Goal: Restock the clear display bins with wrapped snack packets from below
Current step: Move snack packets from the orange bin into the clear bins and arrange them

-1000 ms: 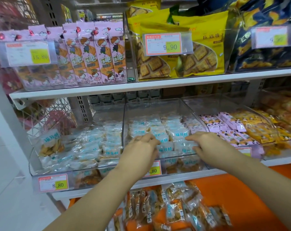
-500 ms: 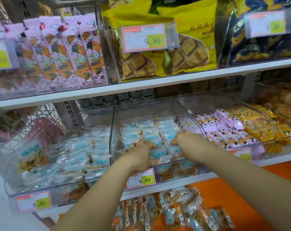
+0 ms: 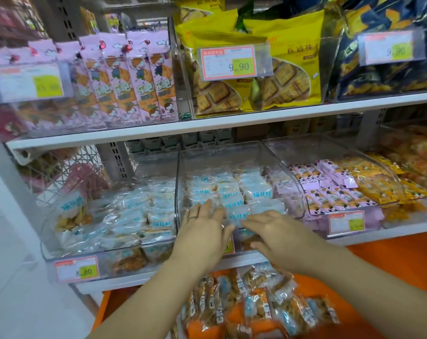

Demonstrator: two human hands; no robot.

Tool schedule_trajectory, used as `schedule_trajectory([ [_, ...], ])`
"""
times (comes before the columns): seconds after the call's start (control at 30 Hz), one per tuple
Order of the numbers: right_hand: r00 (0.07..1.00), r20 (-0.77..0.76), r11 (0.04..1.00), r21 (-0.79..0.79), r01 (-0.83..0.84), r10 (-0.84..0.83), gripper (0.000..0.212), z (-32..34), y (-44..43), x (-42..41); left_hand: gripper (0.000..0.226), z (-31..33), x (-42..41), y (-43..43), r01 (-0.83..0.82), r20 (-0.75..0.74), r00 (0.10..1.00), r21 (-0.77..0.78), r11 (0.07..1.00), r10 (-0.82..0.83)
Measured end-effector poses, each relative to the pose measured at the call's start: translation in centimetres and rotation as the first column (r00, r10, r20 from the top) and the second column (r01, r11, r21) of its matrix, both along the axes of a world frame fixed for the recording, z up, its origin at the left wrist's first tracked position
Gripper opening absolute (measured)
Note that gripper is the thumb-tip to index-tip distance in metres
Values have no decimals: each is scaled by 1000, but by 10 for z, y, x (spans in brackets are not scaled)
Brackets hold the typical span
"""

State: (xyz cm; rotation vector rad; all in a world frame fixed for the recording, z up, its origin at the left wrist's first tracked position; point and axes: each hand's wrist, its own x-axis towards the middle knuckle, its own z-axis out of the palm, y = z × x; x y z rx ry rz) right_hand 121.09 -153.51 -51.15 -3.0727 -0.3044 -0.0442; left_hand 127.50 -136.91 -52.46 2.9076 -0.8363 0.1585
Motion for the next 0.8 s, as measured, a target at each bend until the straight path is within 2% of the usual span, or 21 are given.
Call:
schedule_trajectory([
  [0.13, 999, -21, 1000, 12, 27, -27, 57, -6, 3, 7, 64, -9, -1, 6, 17, -90, 996, 177, 984, -1],
  [0.23, 998, -60, 999, 5, 37, -36, 54, -1, 3, 10, 65, -1, 2, 4, 51, -167, 986, 194, 980, -18],
  [0.33, 994, -72, 996, 6, 85, -84, 46, 10, 8, 4, 58, 14, -5, 17, 119, -195, 974, 23, 993, -112],
  [0.4, 996, -20, 996, 30, 88, -87, 42, 21, 17, 3, 51, 22, -13, 37, 144, -132, 978, -140, 980, -162],
  [0.47, 997, 34, 995, 84, 62, -65, 40, 32, 38, 5, 42, 30, -20, 66, 140, -19, 989, -237, 961, -149],
  [0.6, 992, 123, 981, 185, -57, 35, 31, 52, 99, 17, 28, 36, -19, 139, 12, 81, 997, -371, 928, 19],
  [0.7, 981, 135, 953, 250, -171, 141, 32, 54, 148, 37, 23, 35, -17, 188, -126, 132, 965, -521, 844, 225],
  [0.8, 970, 98, 908, 341, -243, 223, 38, 47, 193, 66, 25, 31, -9, 220, -286, 82, 907, -600, 747, 413],
])
